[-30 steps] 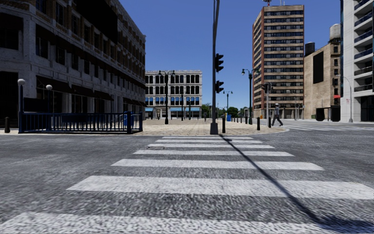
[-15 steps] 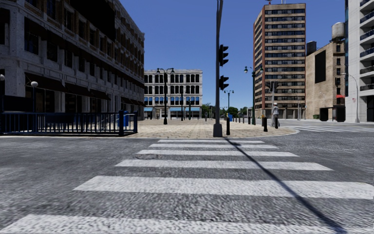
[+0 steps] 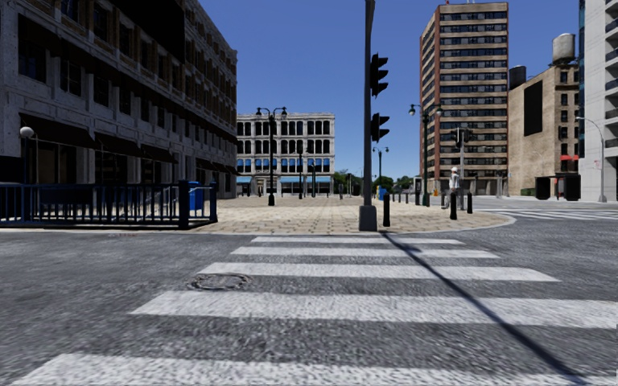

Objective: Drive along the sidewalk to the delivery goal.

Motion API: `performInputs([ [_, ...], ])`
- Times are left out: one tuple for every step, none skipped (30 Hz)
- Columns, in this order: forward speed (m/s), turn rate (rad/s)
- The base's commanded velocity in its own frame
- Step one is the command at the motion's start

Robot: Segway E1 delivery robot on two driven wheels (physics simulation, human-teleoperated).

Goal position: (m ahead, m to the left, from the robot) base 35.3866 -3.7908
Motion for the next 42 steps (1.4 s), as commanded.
performInputs([
  [2.0,0.0],
  [2.0,0.0],
  [2.0,0.0],
  [2.0,0.0],
  [2.0,0.0],
  [2.0,0.0],
  [2.0,0.0],
  [2.0,0.0],
  [2.0,0.0],
  [2.0,0.0],
  [2.0,0.0],
  [2.0,0.0],
  [2.0,0.0],
  [2.0,0.0],
  [2.0,0.0],
  [2.0,0.0],
  [2.0,0.0],
  [2.0,0.0],
  [2.0,0.0],
  [2.0,0.0],
  [2.0,0.0],
  [2.0,0.0],
  [2.0,0.0],
  [2.0,0.0],
  [2.0,0.0],
  [2.0,0.0],
  [2.0,0.0],
  [2.0,0.0],
  [2.0,0.0],
  [2.0,0.0],
  [2.0,0.0],
  [2.0,0.0],
  [2.0,0.0],
  [2.0,0.0],
  [2.0,0.0],
  [2.0,0.0],
  [2.0,0.0],
  [2.0,0.0],
  [2.0,0.0],
  [2.0,-0.01],
  [2.0,-0.04],
  [2.0,-0.06],
])
